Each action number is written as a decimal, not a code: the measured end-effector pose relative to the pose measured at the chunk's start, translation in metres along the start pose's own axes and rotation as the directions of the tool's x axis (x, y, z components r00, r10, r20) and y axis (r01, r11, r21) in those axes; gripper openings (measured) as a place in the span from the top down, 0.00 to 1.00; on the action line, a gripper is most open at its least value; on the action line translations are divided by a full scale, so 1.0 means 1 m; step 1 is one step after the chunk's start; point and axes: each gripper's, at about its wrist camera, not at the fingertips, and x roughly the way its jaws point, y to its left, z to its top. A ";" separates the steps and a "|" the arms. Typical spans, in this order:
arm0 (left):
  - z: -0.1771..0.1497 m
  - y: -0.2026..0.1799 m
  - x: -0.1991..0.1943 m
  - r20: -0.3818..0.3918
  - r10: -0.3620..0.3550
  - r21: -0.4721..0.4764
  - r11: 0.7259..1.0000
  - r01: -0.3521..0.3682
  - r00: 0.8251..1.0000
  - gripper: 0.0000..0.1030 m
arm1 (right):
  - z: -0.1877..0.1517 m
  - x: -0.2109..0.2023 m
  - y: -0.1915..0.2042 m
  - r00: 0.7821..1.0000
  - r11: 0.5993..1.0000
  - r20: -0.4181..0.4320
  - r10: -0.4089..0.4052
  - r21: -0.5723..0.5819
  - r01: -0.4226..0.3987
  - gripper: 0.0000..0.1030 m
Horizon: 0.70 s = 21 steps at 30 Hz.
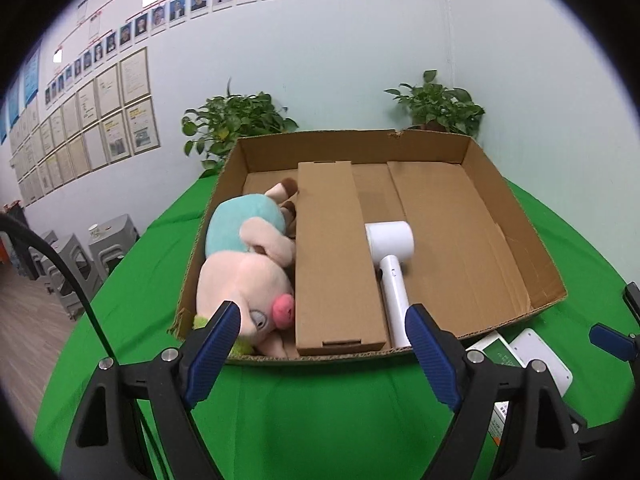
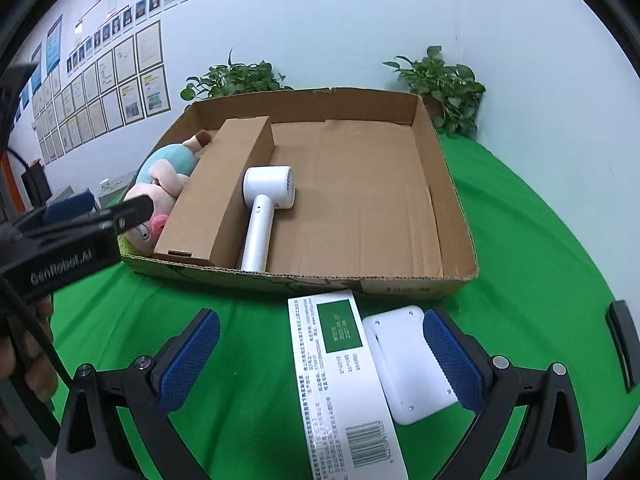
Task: Organize objects
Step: 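Open the left gripper and withdraw it from the hair dryer, then move the right gripper to the white medicine box and grasp it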
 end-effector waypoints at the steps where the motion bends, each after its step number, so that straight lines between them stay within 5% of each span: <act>1: -0.001 0.000 0.000 -0.002 0.005 -0.005 1.000 -0.005 1.000 0.18 | 0.000 0.000 0.000 1.000 1.000 -0.002 0.004 0.009 -0.004 0.01; 16: -0.009 0.001 -0.003 -0.015 -0.005 -0.035 0.999 0.004 1.000 0.19 | 0.002 0.015 -0.015 0.996 0.996 0.033 0.081 0.029 -0.082 0.08; 19: -0.009 0.001 -0.006 0.008 -0.024 -0.051 0.998 0.024 1.000 0.20 | 0.001 0.009 -0.018 0.993 0.995 0.064 0.094 0.018 -0.095 0.16; 21: -0.009 0.000 -0.008 0.018 -0.029 -0.049 0.998 0.030 0.999 0.24 | 0.003 0.009 -0.019 0.993 0.996 0.074 0.086 0.010 -0.087 0.38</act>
